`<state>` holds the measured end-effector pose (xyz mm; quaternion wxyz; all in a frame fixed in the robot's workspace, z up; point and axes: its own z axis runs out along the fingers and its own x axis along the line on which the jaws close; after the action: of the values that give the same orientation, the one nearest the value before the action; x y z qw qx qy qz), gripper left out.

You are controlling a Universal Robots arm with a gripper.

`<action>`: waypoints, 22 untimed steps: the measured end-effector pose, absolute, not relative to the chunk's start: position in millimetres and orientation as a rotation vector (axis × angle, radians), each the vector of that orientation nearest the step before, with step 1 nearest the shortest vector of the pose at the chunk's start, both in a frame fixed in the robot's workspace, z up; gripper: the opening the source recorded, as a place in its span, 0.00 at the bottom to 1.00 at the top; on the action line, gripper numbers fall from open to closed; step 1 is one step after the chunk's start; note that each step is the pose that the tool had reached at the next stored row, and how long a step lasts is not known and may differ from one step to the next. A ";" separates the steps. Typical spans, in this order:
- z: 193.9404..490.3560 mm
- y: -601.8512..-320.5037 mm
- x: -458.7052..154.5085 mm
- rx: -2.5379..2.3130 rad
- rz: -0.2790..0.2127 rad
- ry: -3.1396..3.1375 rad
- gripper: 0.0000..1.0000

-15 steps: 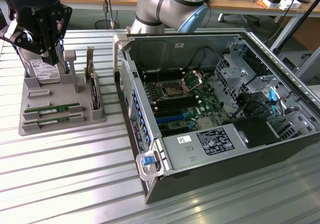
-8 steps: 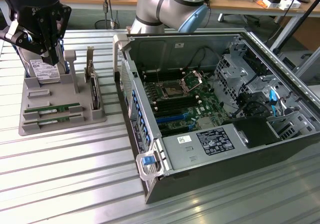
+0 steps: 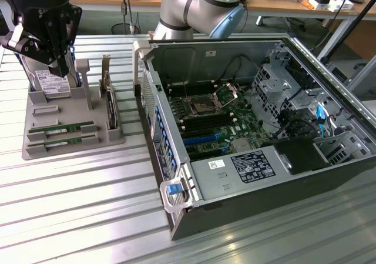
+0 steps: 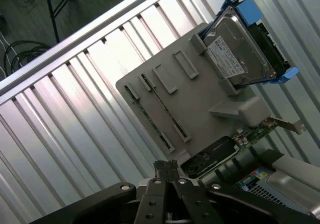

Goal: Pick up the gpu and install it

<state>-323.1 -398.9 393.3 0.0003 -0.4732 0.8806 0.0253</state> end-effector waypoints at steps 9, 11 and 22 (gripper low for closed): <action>393.3 -398.9 -323.1 -1.564 0.080 2.725 0.11; 393.3 -398.9 -323.1 -1.577 0.080 2.717 0.11; 393.2 -398.9 -323.1 -1.662 0.080 2.668 0.11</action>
<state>-323.1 -398.9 393.2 -0.0013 -0.5285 0.8486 0.0253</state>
